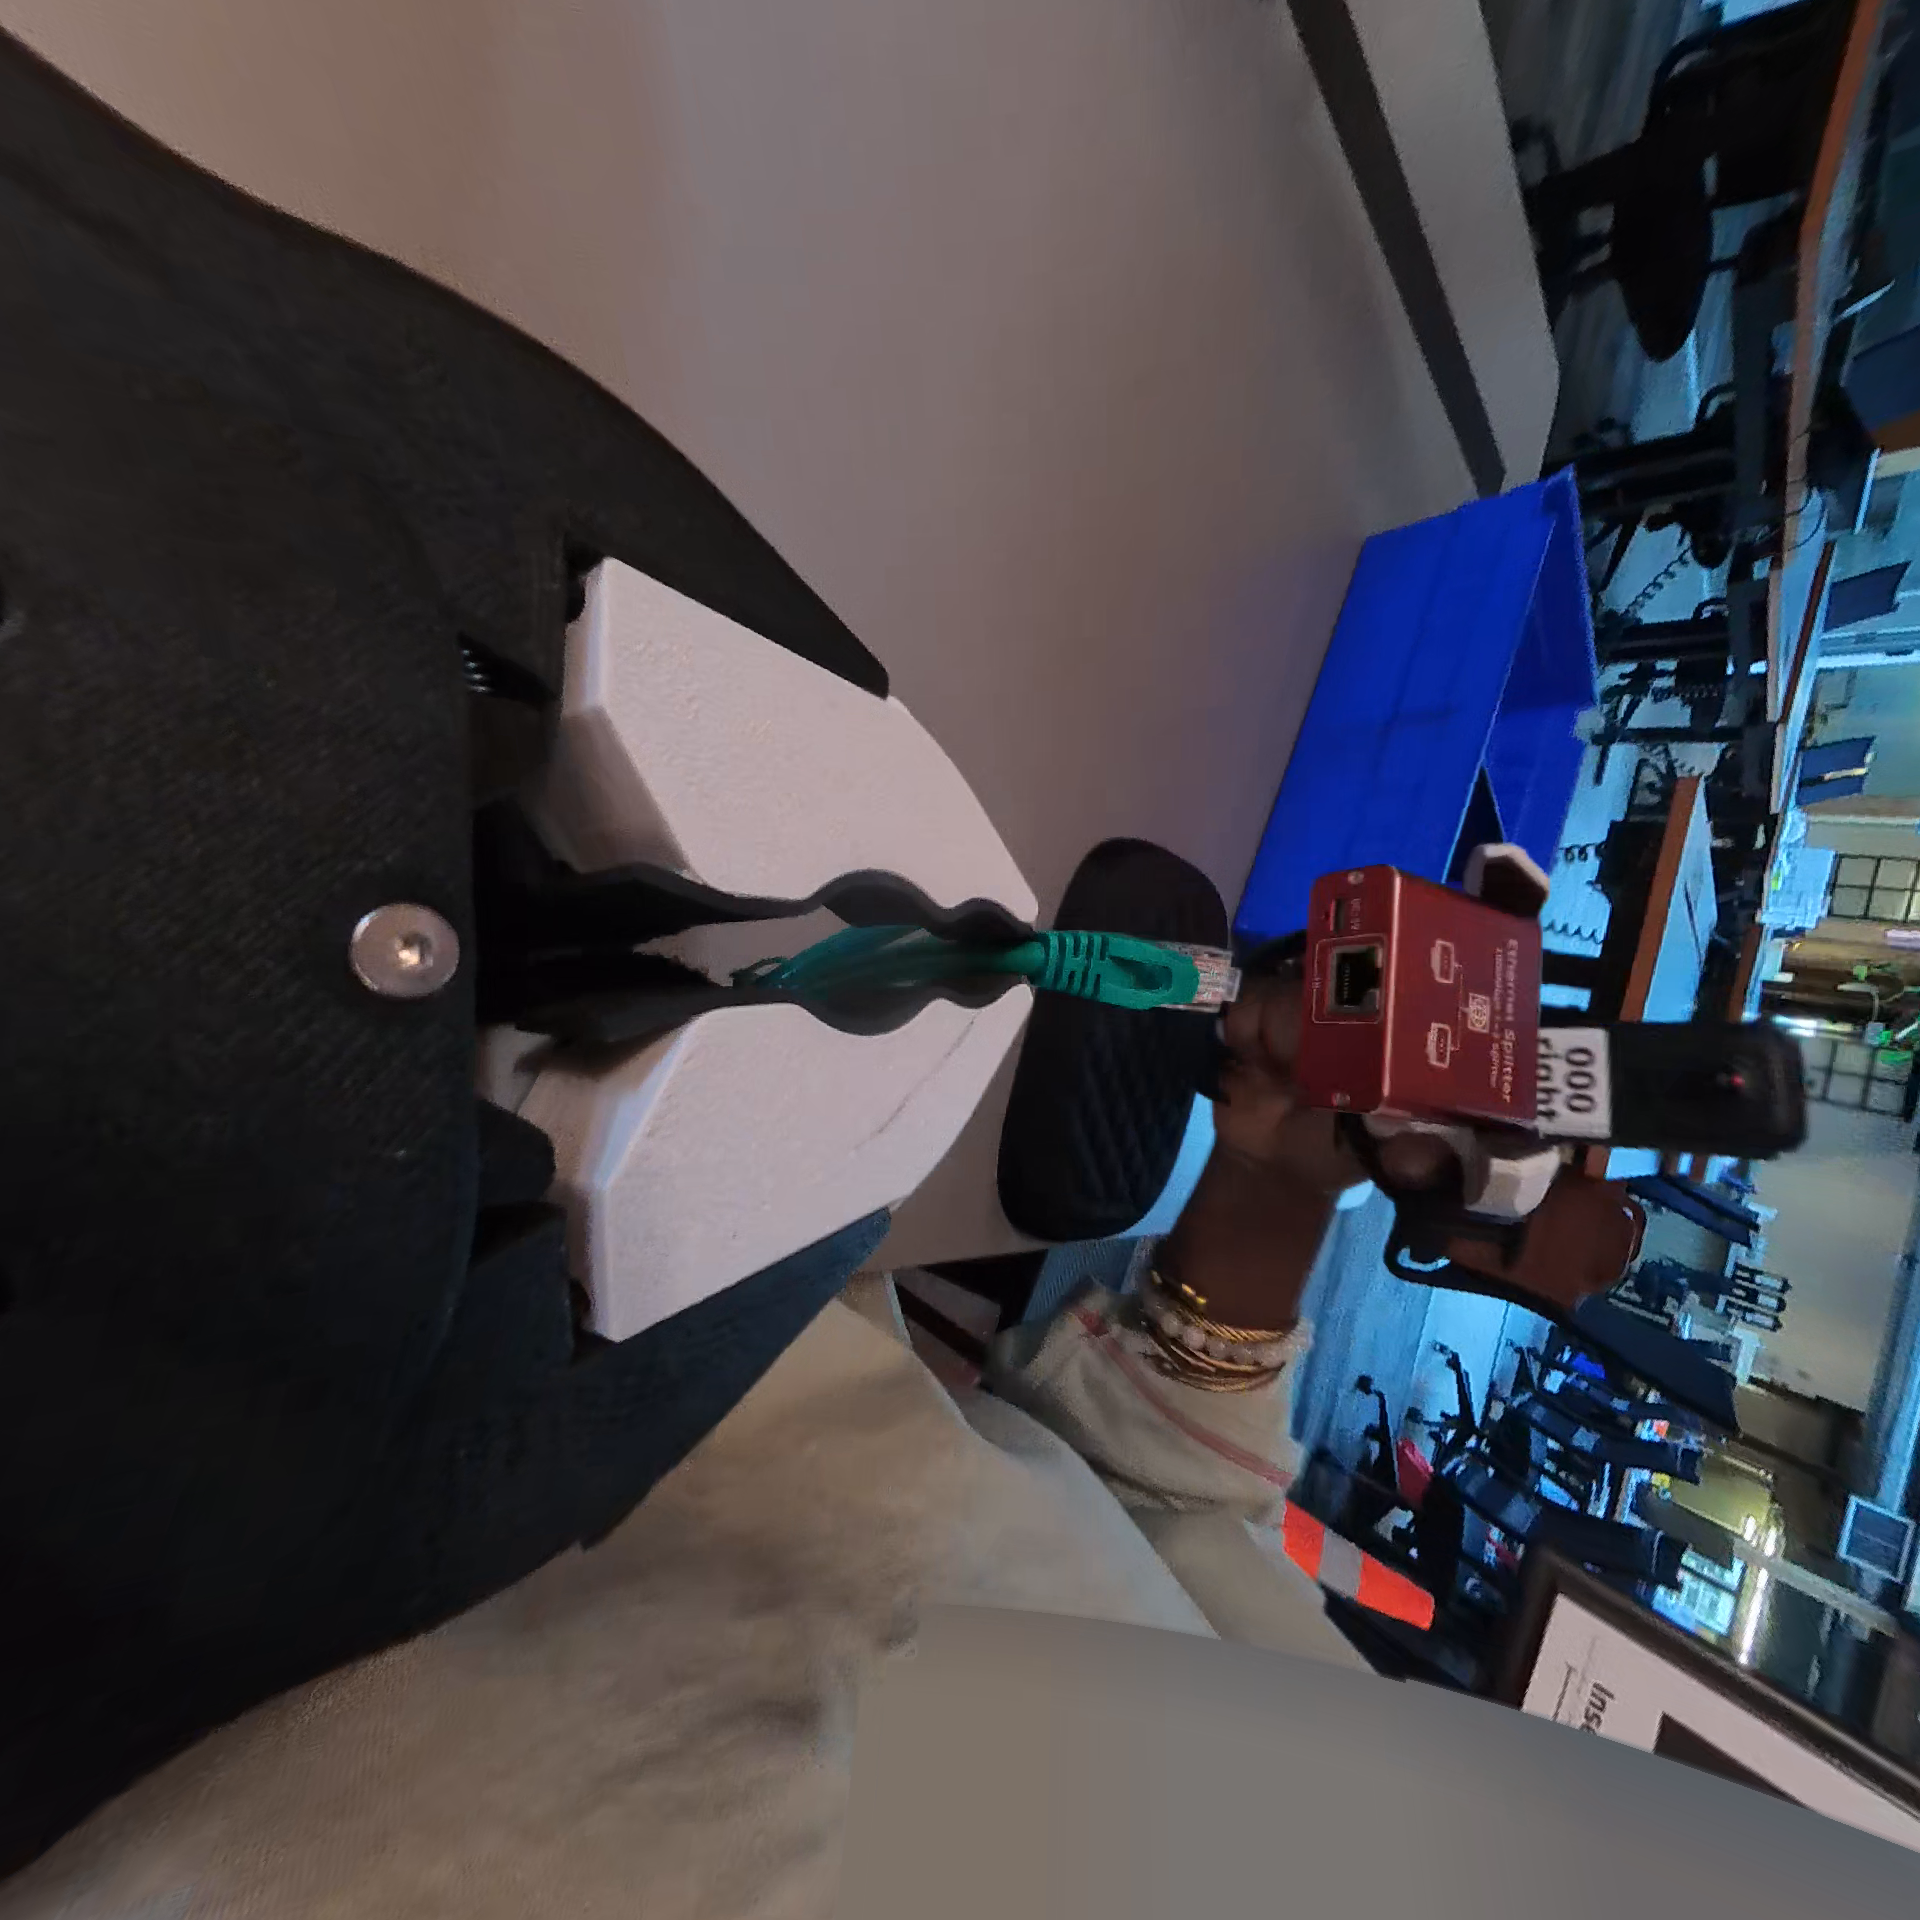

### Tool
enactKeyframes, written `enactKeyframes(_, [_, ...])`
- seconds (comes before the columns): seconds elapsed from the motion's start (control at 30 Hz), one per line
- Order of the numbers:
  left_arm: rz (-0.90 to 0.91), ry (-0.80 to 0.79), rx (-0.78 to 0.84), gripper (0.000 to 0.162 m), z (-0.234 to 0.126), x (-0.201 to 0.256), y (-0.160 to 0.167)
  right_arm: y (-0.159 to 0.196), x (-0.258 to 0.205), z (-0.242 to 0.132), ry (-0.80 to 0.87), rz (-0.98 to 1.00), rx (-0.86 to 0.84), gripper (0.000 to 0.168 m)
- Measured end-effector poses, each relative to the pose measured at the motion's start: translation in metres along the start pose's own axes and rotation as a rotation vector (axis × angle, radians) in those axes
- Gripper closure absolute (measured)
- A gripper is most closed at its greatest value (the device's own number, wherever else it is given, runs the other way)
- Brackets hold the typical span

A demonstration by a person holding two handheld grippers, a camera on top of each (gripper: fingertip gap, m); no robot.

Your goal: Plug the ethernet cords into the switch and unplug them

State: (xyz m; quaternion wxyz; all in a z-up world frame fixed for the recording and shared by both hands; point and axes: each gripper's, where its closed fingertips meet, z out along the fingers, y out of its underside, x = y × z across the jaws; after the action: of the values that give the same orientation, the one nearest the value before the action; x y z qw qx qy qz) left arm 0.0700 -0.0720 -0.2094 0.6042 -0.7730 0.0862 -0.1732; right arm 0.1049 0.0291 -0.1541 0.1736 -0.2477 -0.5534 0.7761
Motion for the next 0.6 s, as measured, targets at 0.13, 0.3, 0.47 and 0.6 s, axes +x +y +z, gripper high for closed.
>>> enactKeyframes(0.13, [-0.012,0.028,-0.034,0.157,0.015,0.013,-0.006,-0.011,-0.01,-0.001,-0.066,0.103,0.229,0.098])
enactKeyframes(0.3, [0.04,0.008,-0.108,0.157,0.032,0.014,0.001,-0.013,-0.007,-0.003,-0.07,0.162,0.329,0.099])
enactKeyframes(0.47, [0.046,-0.058,-0.137,0.157,0.028,0.001,0.01,0.018,0.005,-0.004,0.095,-0.046,-0.043,0.098])
enactKeyframes(0.6, [0.029,-0.098,-0.125,0.157,0.012,-0.009,0.011,0.063,0.023,-0.01,0.213,-0.203,-0.477,0.098])
